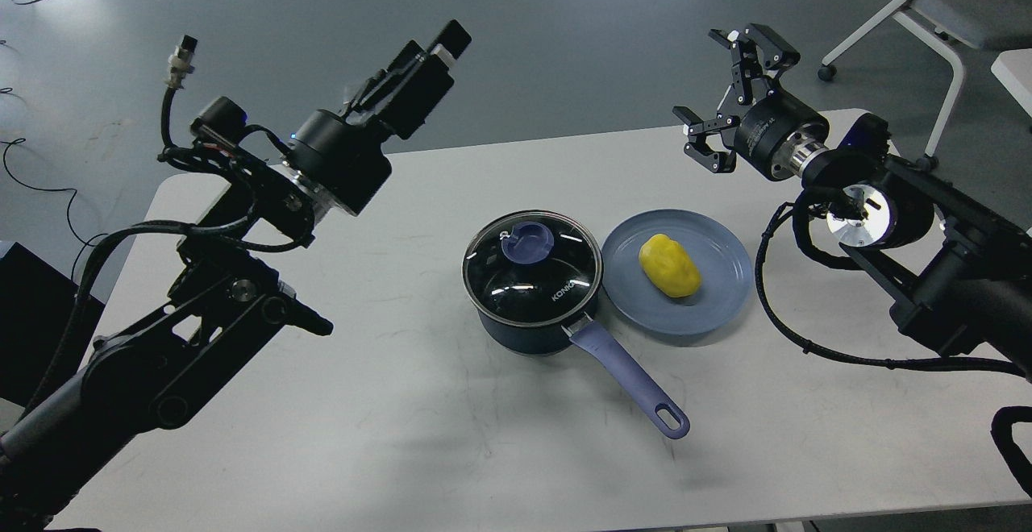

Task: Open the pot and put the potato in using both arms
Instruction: 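Reach the left gripper over the saucepan to the blue lid knob, then close the left gripper on the blue knob of the glass lid, then lift the glass lid off the saucepan with the left gripper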

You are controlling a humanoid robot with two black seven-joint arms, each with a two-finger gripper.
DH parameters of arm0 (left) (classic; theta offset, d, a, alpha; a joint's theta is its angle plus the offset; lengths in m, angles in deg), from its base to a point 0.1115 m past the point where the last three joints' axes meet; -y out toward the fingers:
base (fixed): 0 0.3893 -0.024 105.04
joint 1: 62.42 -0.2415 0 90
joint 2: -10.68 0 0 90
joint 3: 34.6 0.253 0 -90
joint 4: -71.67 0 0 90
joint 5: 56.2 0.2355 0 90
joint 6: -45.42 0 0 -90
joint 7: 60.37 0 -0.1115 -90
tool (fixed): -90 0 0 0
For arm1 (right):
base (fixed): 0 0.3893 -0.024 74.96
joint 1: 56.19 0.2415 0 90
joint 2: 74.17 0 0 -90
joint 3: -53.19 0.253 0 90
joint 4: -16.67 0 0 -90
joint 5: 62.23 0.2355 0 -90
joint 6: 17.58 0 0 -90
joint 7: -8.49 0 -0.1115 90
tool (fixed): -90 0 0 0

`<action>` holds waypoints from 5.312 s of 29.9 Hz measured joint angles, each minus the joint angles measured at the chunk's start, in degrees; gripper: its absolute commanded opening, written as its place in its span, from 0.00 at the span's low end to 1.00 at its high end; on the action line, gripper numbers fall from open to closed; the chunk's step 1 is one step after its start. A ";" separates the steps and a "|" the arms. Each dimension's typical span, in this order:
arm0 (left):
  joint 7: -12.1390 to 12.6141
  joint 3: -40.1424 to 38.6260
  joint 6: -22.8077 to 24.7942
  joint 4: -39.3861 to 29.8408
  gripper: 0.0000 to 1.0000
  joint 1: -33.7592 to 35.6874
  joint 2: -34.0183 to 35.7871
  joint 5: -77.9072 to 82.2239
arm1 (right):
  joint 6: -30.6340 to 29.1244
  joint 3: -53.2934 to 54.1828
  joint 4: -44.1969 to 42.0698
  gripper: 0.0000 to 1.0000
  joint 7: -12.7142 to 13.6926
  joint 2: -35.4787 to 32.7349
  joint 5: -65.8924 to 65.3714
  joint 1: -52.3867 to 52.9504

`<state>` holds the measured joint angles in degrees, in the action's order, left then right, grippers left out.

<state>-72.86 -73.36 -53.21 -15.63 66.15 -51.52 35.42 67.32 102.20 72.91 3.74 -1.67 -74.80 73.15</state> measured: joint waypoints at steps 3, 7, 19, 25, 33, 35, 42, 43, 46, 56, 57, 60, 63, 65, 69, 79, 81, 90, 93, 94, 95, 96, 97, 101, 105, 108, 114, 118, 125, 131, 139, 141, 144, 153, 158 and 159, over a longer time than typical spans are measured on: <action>-0.39 4.24 -0.46 1.65 0.98 1.91 -2.27 16.45 | 0.15 0.08 0.01 1.00 0.04 -0.13 0.00 -0.16; -0.44 5.67 -0.63 5.79 0.98 3.03 -6.17 30.81 | 0.91 0.46 0.01 1.00 0.08 -0.54 0.00 -0.31; 0.19 13.95 2.11 18.16 0.98 6.27 -8.24 33.38 | 1.33 0.59 0.01 1.00 0.09 -0.67 0.00 -0.62; 0.33 14.72 2.13 19.05 0.98 5.08 -8.43 33.38 | 1.32 0.81 0.01 1.00 0.06 -0.70 0.00 -0.68; 1.19 14.77 2.12 19.17 0.98 4.28 -9.59 33.38 | 1.33 0.83 0.01 1.00 0.02 -1.10 0.00 -1.16; 1.30 14.77 2.12 19.11 0.98 3.89 -9.70 33.38 | 1.33 0.83 0.01 1.00 0.02 -1.49 0.00 -1.20; 2.68 14.56 1.88 19.00 0.98 2.26 -10.34 33.38 | 1.33 0.77 0.01 1.00 0.02 -2.07 0.00 -1.25; 2.86 14.51 1.81 19.00 0.98 2.05 -10.40 33.38 | 1.33 0.75 0.01 1.00 0.02 -2.08 0.00 -1.27; 3.07 14.47 1.25 18.80 0.98 1.41 -10.40 33.38 | 1.33 0.73 0.00 1.00 0.06 -2.09 -0.04 -1.29; 3.18 14.49 0.50 18.57 0.98 -0.02 -10.36 33.38 | 1.41 0.73 -0.34 1.00 0.08 -2.10 -0.09 -1.27; 3.18 14.49 0.37 18.57 0.98 -0.13 -10.48 33.38 | 1.41 0.72 -0.34 1.00 0.08 -2.10 -0.09 -1.25; 3.18 14.55 0.23 18.64 0.98 -0.22 -10.68 33.38 | 1.41 0.73 -0.34 1.00 0.08 -2.10 -0.09 -1.21; 3.21 14.59 0.19 18.73 0.98 -0.31 -10.73 33.38 | 1.47 0.73 -0.36 1.00 0.08 -2.10 -0.09 -1.21; 3.25 14.59 0.12 18.74 0.98 -0.41 -10.75 33.38 | 1.50 0.73 -0.40 1.00 0.09 -2.10 -0.09 -1.21; 3.27 14.65 0.02 18.91 0.98 -0.84 -10.75 33.38 | 1.53 0.73 -0.43 1.00 0.09 -2.10 -0.09 -1.21; 3.27 14.59 -0.32 19.29 0.98 -1.89 -10.67 33.38 | 1.58 0.73 -0.43 1.00 0.08 -2.10 -0.09 -1.21; 3.27 14.58 -0.33 19.47 0.98 -1.90 -10.64 33.38 | 1.58 0.73 -0.43 1.00 0.08 -2.10 -0.09 -1.20; 3.19 14.55 -0.34 19.99 0.98 -3.03 -11.14 33.38 | 1.58 0.79 -0.51 1.00 0.06 -2.10 -0.09 -1.20; 3.19 14.57 -0.34 20.35 0.98 -3.12 -11.44 33.38 | 1.58 0.81 -0.90 1.00 0.06 -2.10 -0.09 -1.20; 3.19 14.57 -0.34 20.50 0.98 -3.11 -11.48 33.38 | 1.58 0.81 -0.98 1.00 0.06 -2.10 -0.09 -1.20; 3.19 14.57 -0.34 20.68 0.98 -3.11 -11.51 33.38 | 1.58 0.81 -1.02 1.00 0.06 -2.10 -0.09 -1.20; 3.19 14.57 -0.34 20.88 0.98 -3.11 -11.55 33.38 | 1.58 0.81 -1.03 1.00 0.06 -2.10 -0.09 -1.20; 3.19 14.57 -0.39 21.07 0.98 -3.11 -11.58 33.38 | 1.58 0.82 -1.04 1.00 0.06 -2.10 -0.09 -1.20; 3.19 14.69 -0.79 21.28 0.98 -3.11 -11.73 33.38 | 1.58 0.82 -1.24 1.00 0.05 -2.10 -0.09 -1.20; 3.19 14.75 -0.86 21.72 0.98 -3.11 -11.97 33.38 | 1.58 0.82 -1.51 1.00 0.04 -2.10 -0.09 -1.11; 3.19 14.74 -0.86 22.45 0.98 -3.11 -12.53 33.38 | 1.58 0.82 -1.57 1.00 0.02 -2.10 -0.09 -1.11; 3.19 14.68 -0.86 23.01 0.90 -3.07 -12.89 33.38 | 1.51 0.78 -1.66 1.00 0.01 -2.10 -0.09 -1.11; 3.18 14.60 -0.88 23.69 0.74 -3.07 -12.97 33.38 | 1.49 0.73 -1.66 1.00 0.01 -2.10 -0.09 -1.11; 3.22 14.59 -0.88 24.22 0.45 -3.06 -12.98 33.38 | 1.43 0.68 -2.56 1.00 0.00 -2.10 -0.09 -1.11; 3.22 14.59 -0.88 24.22 0.38 -2.98 -12.84 33.38 | 1.40 0.58 -2.87 1.00 0.00 -2.10 -0.09 -1.03; 2.71 14.61 -0.88 23.29 0.38 -3.09 -12.37 33.38 | 1.40 0.42 -2.90 1.00 0.00 -2.02 -0.09 -1.10; 2.42 14.65 -0.94 22.96 0.38 -3.12 -12.22 33.38 | 1.40 0.39 -2.90 1.00 0.00 -2.01 -0.09 -1.11; 1.76 14.74 -0.94 21.52 0.38 -3.15 -11.98 33.38 | 1.40 0.38 -2.90 1.00 0.00 -2.01 -0.09 -1.11; 1.34 14.45 -0.86 18.73 0.38 -2.32 -10.58 33.38 | 1.40 0.37 -2.90 1.00 0.00 -2.05 -0.09 -1.04; 1.31 14.09 -0.83 18.14 0.38 0.08 -7.08 33.38 | 1.40 0.37 -2.90 1.00 0.00 -2.06 -0.09 -1.03; 1.31 14.04 -0.83 18.14 0.38 0.50 -6.17 33.38 | 1.40 0.37 -2.90 1.00 0.01 -2.06 -0.09 -1.03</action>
<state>-71.56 -59.32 -54.03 2.50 66.65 -57.69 68.80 68.72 102.58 70.01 3.75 -3.74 -74.89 72.13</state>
